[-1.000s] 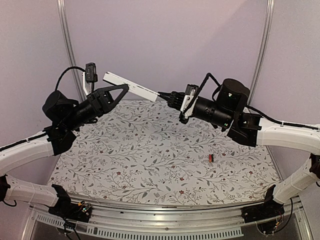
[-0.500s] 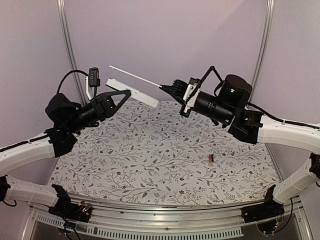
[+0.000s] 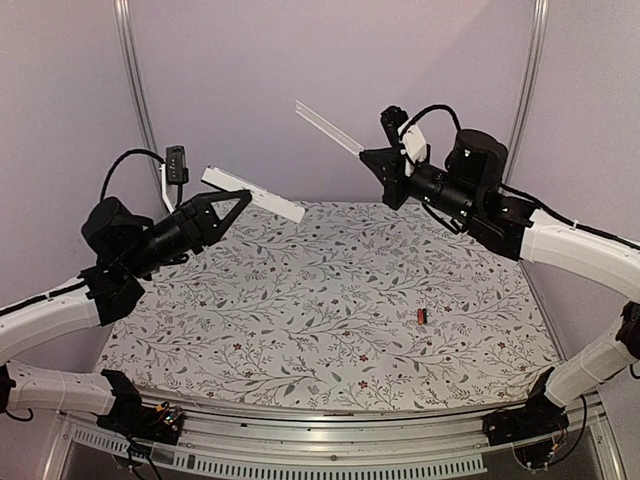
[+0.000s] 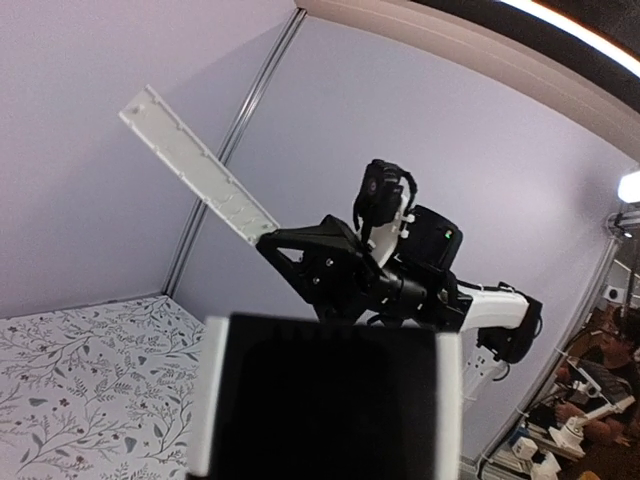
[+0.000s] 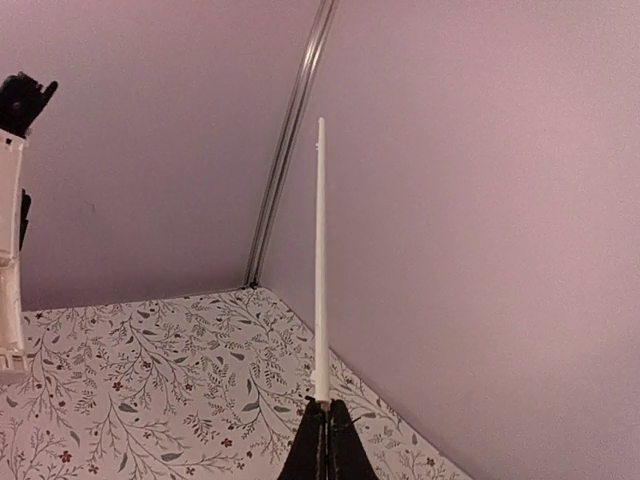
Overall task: Load the batteries into the remote control
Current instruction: Place the battery cover at the center of the board.
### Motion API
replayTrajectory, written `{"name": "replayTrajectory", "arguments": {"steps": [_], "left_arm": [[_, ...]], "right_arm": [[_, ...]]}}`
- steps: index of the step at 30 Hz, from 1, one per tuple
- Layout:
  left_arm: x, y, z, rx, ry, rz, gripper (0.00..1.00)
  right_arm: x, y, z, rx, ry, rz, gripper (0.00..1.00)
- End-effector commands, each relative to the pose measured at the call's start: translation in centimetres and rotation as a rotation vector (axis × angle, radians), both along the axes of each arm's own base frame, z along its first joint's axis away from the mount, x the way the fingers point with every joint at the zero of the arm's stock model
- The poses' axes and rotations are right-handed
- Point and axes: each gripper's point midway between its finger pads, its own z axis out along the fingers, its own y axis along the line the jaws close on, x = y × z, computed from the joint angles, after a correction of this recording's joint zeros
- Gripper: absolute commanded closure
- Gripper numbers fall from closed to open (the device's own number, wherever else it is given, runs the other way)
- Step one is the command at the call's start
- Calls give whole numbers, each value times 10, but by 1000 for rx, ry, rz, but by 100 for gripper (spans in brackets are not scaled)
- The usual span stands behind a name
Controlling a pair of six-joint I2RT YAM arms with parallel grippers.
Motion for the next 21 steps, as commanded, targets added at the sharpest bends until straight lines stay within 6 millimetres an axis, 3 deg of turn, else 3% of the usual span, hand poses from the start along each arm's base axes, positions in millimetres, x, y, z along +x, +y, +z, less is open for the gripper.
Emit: {"name": "replayTrajectory", "arguments": {"steps": [1, 5, 10, 21], "left_arm": [[-3, 20, 8, 28, -96, 112, 100], [-7, 32, 11, 40, -148, 169, 100], [-8, 35, 10, 43, -161, 188, 100], [-5, 32, 7, 54, -161, 184, 100]], "right_arm": [[27, -15, -93, 49, 545, -79, 100], [28, -35, -169, 118, 921, -97, 100], [16, -50, -239, 179, 1221, -85, 100], [-1, -55, -323, 164, 1489, -45, 100]]}}
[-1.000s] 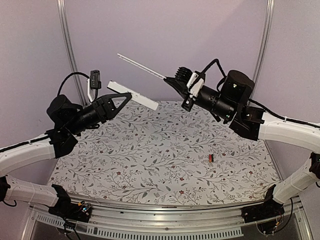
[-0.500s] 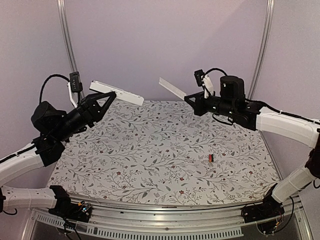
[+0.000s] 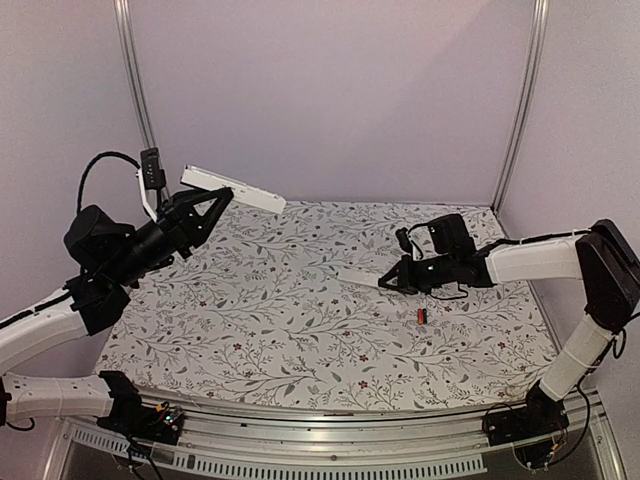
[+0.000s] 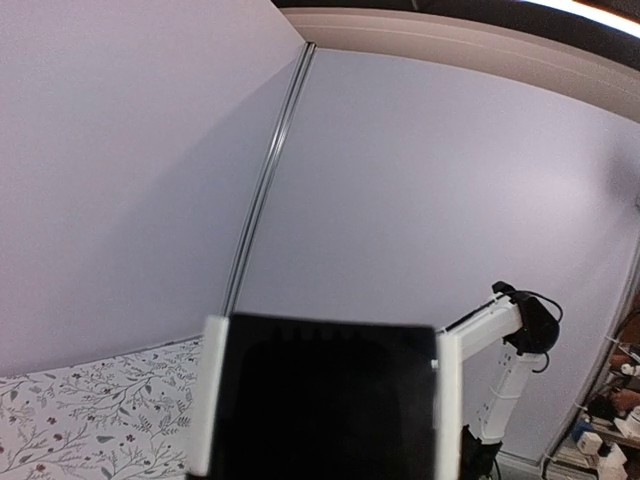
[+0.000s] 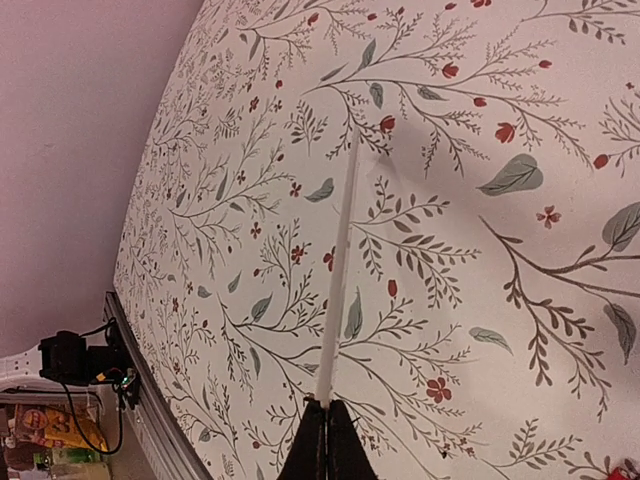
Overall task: Load the batteries into the remote control
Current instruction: Place the battery cover at the center of the board, then pass from the left arm to the right
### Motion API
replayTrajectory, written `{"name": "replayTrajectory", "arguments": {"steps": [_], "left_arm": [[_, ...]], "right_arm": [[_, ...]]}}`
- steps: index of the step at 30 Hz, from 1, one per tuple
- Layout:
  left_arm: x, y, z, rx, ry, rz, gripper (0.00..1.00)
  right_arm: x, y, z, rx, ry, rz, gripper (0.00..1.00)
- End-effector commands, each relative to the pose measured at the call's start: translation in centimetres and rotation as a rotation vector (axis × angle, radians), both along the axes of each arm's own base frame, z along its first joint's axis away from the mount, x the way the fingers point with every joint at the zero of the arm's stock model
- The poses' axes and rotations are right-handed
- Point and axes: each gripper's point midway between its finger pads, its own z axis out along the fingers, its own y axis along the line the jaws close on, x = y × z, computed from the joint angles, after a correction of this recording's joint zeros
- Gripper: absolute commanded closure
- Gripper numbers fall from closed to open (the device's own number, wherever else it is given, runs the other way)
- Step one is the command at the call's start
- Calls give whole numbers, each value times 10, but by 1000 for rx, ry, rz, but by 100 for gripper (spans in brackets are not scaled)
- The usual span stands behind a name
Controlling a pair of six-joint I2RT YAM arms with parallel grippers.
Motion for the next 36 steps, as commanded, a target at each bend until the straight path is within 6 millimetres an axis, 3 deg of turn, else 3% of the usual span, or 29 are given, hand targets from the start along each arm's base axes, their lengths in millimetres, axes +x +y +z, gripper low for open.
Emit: {"name": "replayTrajectory", "arguments": {"steps": [1, 4, 8, 11, 15, 18, 21, 22, 24, 25, 28, 32, 36], "left_arm": [[4, 1, -6, 16, -3, 22, 100], [4, 1, -6, 19, -4, 20, 100], [3, 0, -5, 24, -12, 13, 100], [1, -2, -4, 35, -22, 3, 100], [-4, -8, -5, 76, -33, -26, 100], [-12, -13, -8, 111, -62, -59, 100], [-25, -23, -13, 160, -118, -121, 100], [-30, -28, -16, 184, -140, -151, 100], [-42, -38, -24, 237, -179, -227, 100], [-48, -43, -29, 263, -197, -261, 100], [-64, -52, -37, 308, -259, -331, 100], [-88, -59, -39, 316, -354, -405, 100], [-100, -67, -40, 326, -410, -435, 100]], "right_arm": [[-9, 2, -21, 54, 116, 29, 100], [-11, -4, -35, 42, 153, 18, 98], [-9, -10, -45, 26, 183, 2, 76], [-7, -12, -42, 8, 185, 1, 59], [3, -18, -22, -59, 116, -5, 53], [13, -13, 27, -61, -42, 53, 48], [6, 9, 100, -59, -296, 138, 41], [-5, 24, 125, -62, -420, 214, 34], [-51, 53, 182, 14, -642, 407, 13], [-76, 65, 200, 45, -768, 527, 3], [-130, 82, 250, 192, -1006, 682, 1], [-169, 98, 268, 273, -1087, 777, 1], [-172, 119, 253, 179, -1092, 786, 2]]}}
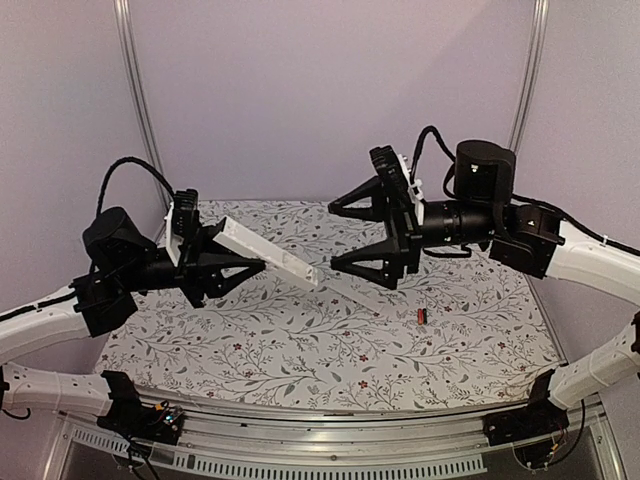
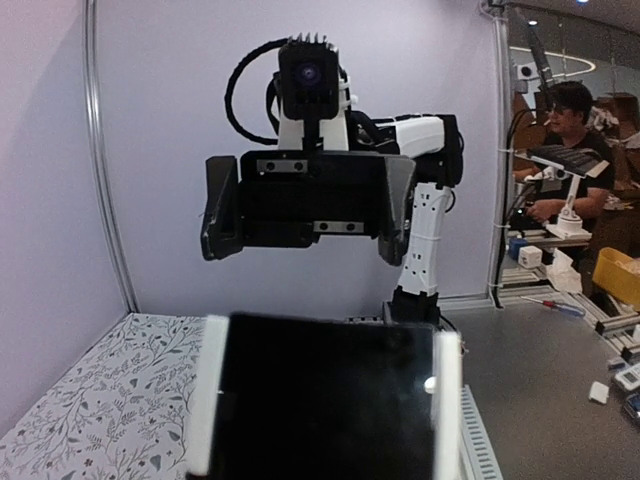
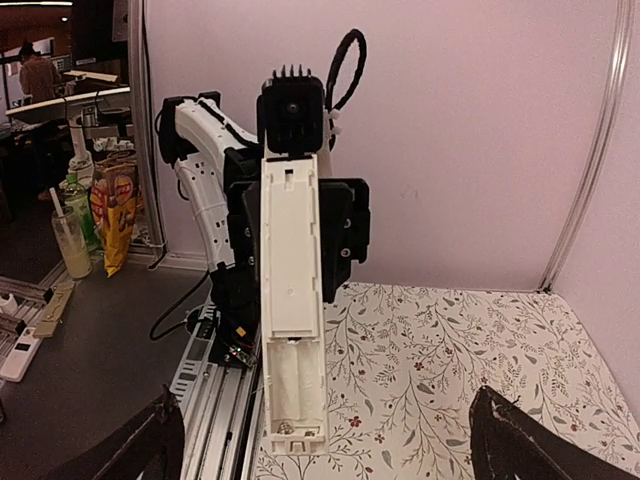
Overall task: Load the batteries into the remote control
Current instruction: Pass from the left arm to the right
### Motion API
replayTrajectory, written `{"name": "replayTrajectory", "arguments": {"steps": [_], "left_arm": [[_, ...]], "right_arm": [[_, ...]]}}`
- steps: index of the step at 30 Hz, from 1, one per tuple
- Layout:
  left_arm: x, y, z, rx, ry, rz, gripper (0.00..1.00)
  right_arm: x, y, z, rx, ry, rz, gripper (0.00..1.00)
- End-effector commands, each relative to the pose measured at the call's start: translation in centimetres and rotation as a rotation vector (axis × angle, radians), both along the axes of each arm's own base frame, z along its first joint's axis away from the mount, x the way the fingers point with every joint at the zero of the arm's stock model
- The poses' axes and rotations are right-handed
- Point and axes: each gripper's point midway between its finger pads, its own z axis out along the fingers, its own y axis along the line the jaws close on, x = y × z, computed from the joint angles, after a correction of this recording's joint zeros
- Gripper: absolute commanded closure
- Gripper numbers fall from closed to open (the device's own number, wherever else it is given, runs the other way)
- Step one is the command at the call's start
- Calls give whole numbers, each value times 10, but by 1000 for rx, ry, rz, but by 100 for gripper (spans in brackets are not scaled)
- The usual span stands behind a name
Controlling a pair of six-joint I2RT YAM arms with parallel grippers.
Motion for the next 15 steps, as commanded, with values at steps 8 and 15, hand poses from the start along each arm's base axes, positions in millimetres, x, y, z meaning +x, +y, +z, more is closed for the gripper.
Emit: {"name": "replayTrajectory", "arguments": {"steps": [8, 15], "left_arm": [[-17, -18, -3, 24, -100, -69, 100], [-16, -19, -3, 21, -97, -51, 100]], "right_arm": [[-11, 50, -55, -189, -115, 5, 17], [-6, 50, -62, -193, -122, -34, 47]]}}
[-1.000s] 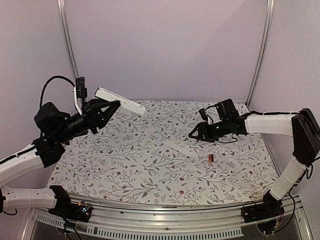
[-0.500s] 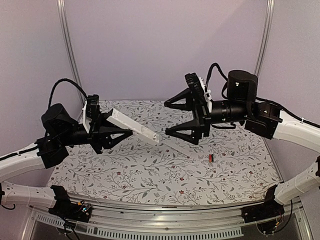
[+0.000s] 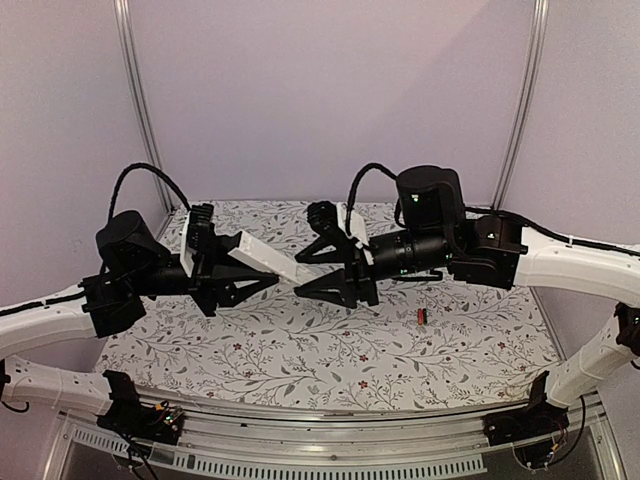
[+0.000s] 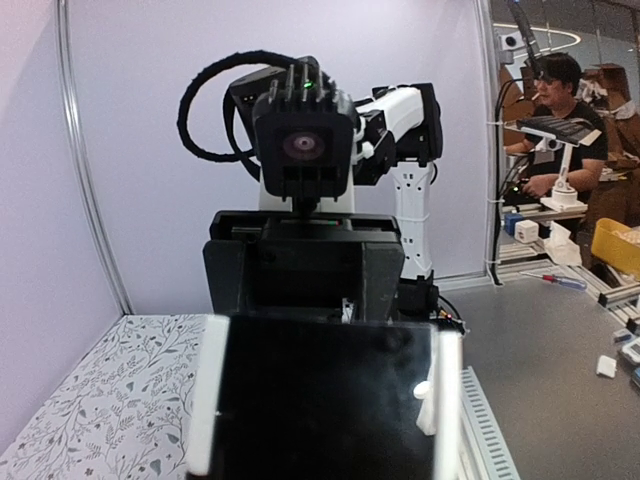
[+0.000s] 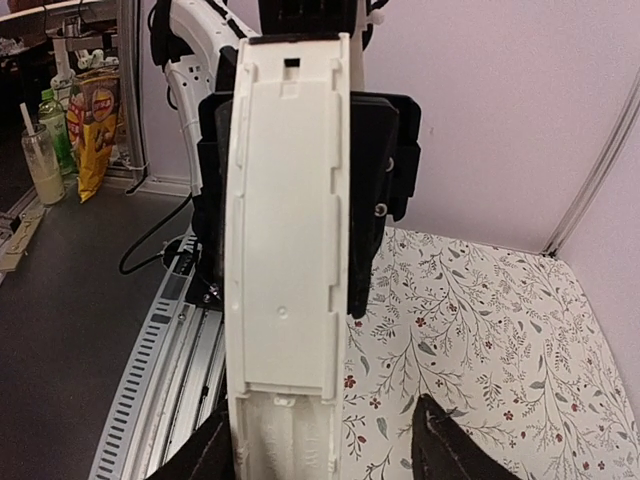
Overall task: Load the batteries into the remote control
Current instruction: Pass from the left arm to the right, then place the remote control without the battery cover at the center of the board.
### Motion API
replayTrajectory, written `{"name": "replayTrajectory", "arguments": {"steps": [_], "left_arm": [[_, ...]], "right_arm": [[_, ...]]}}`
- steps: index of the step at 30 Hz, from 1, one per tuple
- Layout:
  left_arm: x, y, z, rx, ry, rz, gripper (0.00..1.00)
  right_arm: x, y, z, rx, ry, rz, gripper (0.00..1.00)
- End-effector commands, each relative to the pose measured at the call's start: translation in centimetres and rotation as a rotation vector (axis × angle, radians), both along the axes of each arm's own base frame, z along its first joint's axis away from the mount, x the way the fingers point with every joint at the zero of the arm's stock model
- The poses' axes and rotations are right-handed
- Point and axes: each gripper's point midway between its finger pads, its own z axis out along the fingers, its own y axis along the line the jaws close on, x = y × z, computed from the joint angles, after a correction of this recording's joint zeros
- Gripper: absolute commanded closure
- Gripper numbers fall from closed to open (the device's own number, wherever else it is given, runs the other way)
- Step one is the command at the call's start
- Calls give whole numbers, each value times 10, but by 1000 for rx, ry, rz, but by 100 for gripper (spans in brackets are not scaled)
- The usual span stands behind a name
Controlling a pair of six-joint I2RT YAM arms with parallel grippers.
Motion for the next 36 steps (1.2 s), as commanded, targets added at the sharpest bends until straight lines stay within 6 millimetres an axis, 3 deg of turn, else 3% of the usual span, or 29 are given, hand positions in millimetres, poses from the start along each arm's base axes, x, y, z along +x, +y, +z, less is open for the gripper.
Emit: {"name": "replayTrajectory", "arguments": {"steps": [1, 9, 11, 12, 14, 15, 16, 18, 21, 24, 26, 31, 36], "left_arm": [[-1, -1, 12, -23, -27, 9, 100], [0, -2, 9, -20, -19, 18, 100], [2, -1, 10, -25, -11, 33, 100], [5, 0, 11, -30, -2, 54, 83], [17, 4, 14, -46, 21, 128, 33], [24, 8, 15, -56, 33, 178, 16], [34, 15, 18, -73, 43, 252, 9], [48, 32, 22, -123, 56, 377, 3], [59, 66, 34, -243, 80, 531, 0], [68, 98, 36, -334, 123, 671, 1], [77, 111, 28, -342, 162, 752, 2], [88, 125, 10, -335, 216, 850, 2], [90, 126, 7, -329, 220, 864, 2]], "right_arm": [[7, 0, 1, 0, -29, -39, 52], [4, 2, -4, -11, -24, -18, 89], [8, 1, -7, -24, -25, -39, 93], [11, 0, -9, -32, -27, -56, 95], [20, -3, -16, -63, -28, -102, 99], [28, -6, -23, -85, -21, -132, 100], [36, -9, -32, -113, -4, -159, 100], [59, -22, -56, -188, 48, -235, 100], [78, -36, -113, -364, 118, -338, 100], [86, -47, -169, -545, 171, -407, 100], [86, -53, -206, -647, 226, -436, 100], [83, -66, -257, -784, 304, -482, 100], [77, -80, -304, -909, 372, -509, 100]]}}
